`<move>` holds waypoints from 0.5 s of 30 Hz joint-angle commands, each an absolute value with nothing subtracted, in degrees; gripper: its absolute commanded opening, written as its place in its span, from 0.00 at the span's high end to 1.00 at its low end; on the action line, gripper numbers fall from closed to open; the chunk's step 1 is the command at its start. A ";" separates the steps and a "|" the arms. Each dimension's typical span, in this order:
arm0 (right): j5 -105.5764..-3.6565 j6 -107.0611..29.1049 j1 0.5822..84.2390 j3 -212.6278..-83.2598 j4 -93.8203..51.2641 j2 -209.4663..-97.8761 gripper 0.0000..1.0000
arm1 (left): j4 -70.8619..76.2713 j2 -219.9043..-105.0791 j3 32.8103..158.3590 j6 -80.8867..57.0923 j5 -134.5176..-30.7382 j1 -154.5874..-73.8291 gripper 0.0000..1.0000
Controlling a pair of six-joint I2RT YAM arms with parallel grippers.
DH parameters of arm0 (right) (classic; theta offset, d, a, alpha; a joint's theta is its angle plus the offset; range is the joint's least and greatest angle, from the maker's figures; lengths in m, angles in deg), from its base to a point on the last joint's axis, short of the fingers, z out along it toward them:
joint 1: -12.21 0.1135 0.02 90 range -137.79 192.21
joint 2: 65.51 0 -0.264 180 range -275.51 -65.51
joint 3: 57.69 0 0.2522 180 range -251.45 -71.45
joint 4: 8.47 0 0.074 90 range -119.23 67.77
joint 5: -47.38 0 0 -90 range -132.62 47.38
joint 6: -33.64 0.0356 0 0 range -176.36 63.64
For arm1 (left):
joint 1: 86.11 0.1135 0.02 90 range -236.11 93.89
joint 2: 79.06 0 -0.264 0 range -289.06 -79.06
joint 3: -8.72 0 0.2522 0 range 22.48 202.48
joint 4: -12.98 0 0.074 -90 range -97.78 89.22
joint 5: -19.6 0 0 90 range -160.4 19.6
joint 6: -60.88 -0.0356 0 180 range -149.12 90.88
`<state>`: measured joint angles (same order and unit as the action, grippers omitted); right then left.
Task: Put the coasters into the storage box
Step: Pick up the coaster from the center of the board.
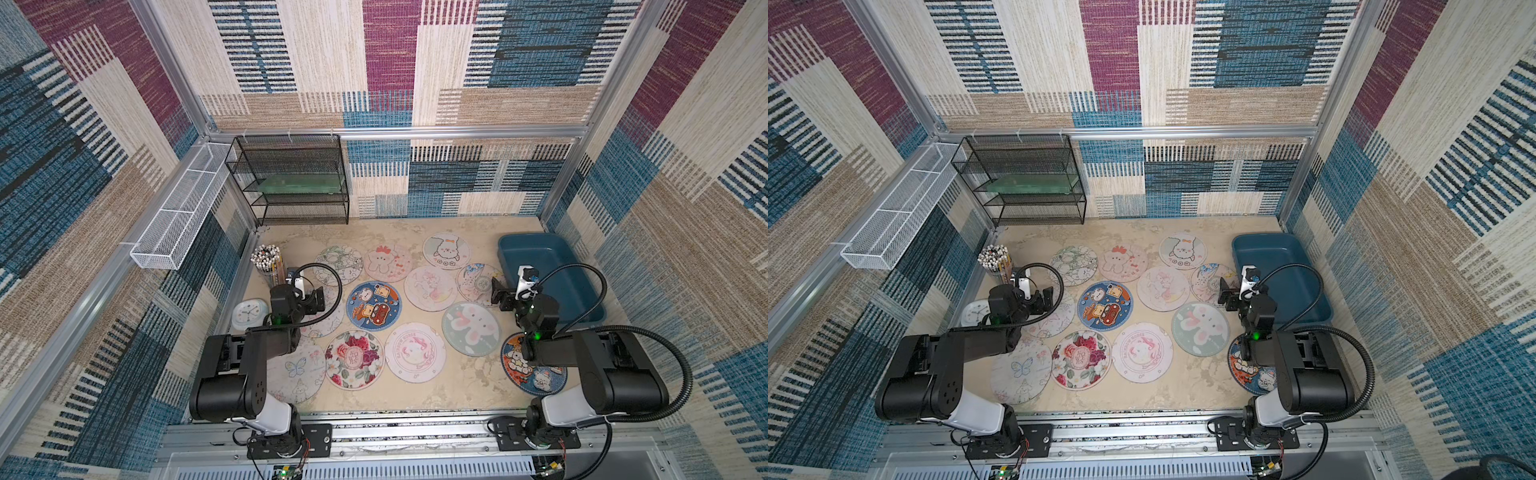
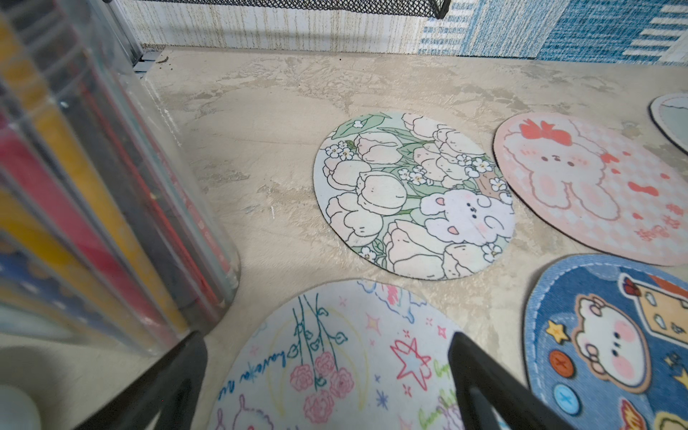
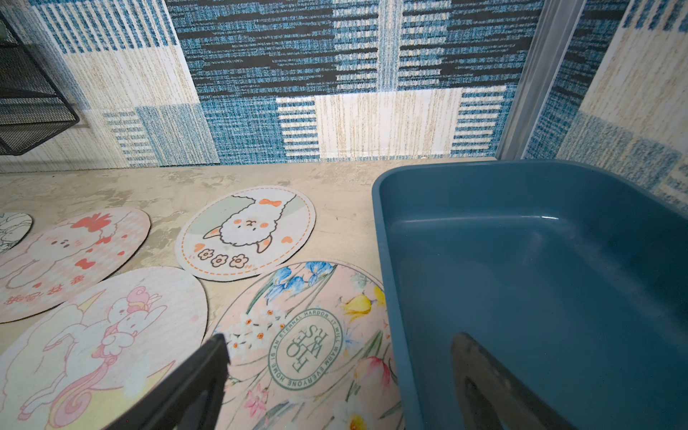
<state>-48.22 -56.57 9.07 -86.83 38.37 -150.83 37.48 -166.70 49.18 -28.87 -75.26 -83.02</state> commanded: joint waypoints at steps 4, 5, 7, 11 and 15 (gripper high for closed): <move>-48.43 -56.97 9.03 -87.10 41.44 -150.85 0.05 | 39.50 -166.68 49.46 -29.82 -76.02 -82.95 0.00; -48.48 -56.95 9.04 -87.01 41.47 -150.85 0.05 | 39.48 -166.68 49.46 -29.82 -76.02 -82.95 0.00; -48.46 -56.97 9.07 -86.90 41.51 -150.74 0.05 | 39.56 -166.68 49.46 -29.81 -75.90 -82.95 0.00; -45.85 -56.91 9.70 -87.78 40.12 -150.29 0.05 | 39.78 -166.51 49.20 -29.86 -76.04 -82.95 0.01; -44.24 -57.49 10.66 -90.70 32.27 -147.04 0.05 | 40.73 -166.11 48.68 -30.08 -76.56 -82.95 0.04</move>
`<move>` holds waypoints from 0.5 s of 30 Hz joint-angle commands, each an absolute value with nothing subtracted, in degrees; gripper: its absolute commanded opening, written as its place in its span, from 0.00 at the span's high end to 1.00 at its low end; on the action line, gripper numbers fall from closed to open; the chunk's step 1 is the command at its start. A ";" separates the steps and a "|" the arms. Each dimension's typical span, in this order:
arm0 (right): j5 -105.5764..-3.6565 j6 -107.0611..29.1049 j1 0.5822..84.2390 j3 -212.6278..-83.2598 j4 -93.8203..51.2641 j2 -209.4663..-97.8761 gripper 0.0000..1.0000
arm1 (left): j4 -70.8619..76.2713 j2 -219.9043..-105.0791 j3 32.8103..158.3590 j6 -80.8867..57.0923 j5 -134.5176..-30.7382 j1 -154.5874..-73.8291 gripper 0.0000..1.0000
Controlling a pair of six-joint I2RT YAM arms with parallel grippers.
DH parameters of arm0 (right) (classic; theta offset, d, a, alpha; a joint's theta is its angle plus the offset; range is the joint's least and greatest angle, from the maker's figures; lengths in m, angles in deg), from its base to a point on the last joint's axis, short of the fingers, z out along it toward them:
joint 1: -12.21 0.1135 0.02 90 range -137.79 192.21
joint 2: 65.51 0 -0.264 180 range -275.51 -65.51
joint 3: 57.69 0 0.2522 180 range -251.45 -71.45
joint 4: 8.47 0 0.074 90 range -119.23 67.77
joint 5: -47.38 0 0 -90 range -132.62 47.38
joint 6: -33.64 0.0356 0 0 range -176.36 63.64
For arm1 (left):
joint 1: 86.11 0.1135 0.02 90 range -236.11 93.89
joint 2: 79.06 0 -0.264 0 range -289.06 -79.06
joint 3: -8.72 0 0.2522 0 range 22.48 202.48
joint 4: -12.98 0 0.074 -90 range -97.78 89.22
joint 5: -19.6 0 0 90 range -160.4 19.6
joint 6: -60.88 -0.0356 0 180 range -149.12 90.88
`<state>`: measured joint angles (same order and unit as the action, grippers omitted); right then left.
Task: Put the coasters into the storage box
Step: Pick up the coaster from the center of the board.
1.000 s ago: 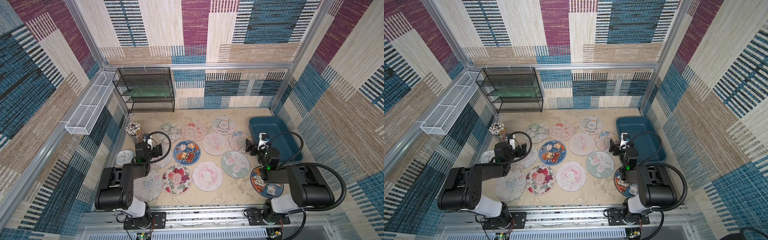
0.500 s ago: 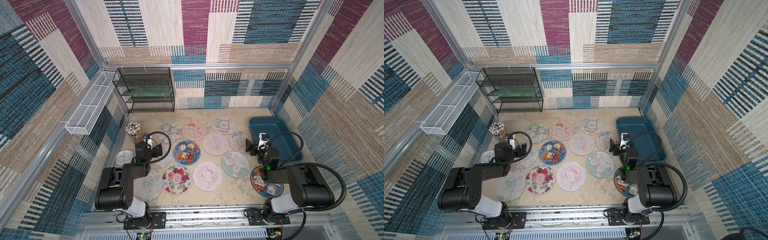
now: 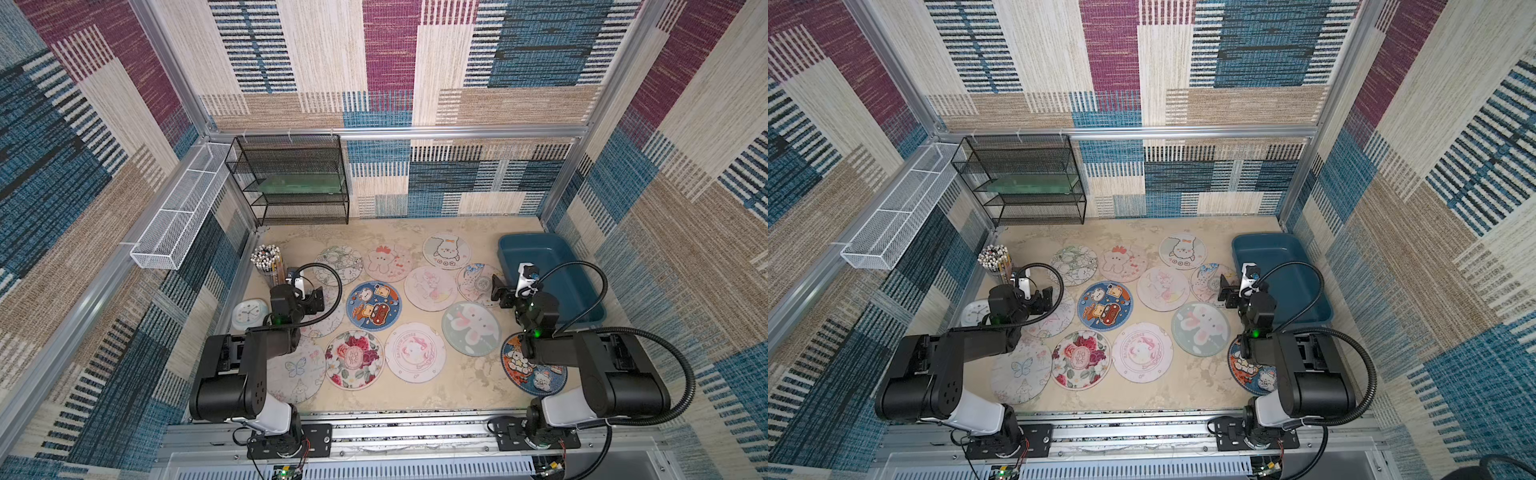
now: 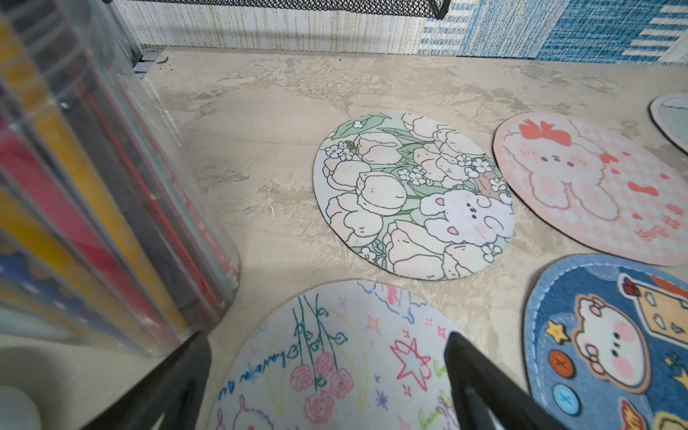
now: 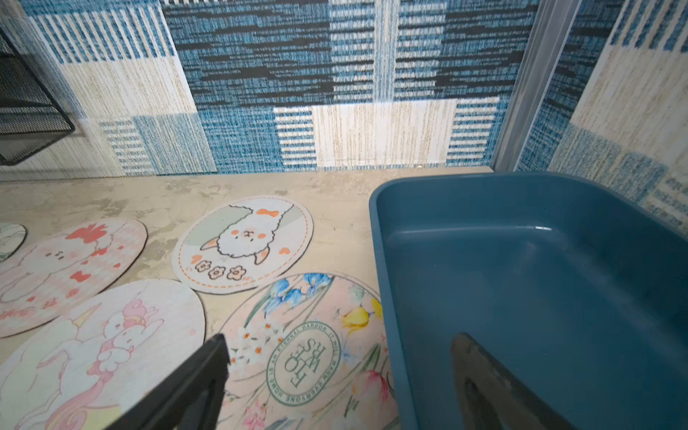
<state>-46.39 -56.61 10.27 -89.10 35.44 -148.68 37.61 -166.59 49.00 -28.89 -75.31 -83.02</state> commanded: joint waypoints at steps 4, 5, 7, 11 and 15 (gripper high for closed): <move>-41.70 -58.37 12.43 -94.45 23.61 -143.75 0.05 | 35.45 -162.87 50.25 -30.85 -77.79 -82.97 0.00; -40.76 -58.63 13.17 -95.55 21.75 -142.94 0.05 | 32.71 -162.28 50.90 -31.10 -78.24 -83.03 0.00; -40.25 -58.13 14.07 -97.01 19.07 -141.17 0.05 | 29.74 -161.62 52.18 -30.47 -77.79 -83.03 0.00; -40.17 -53.63 14.76 -101.26 11.08 -137.86 0.05 | 19.95 -160.91 56.95 -27.94 -75.96 -83.03 0.00; -41.41 -50.10 16.16 -107.01 0.91 -136.44 0.05 | 12.98 -159.74 60.78 -25.69 -71.95 -83.47 0.00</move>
<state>-40.99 -53.47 15.37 -104.32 10.24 -137.16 20.52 -160.62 58.95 -28.23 -75.11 -83.30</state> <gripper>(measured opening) 0.948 0.998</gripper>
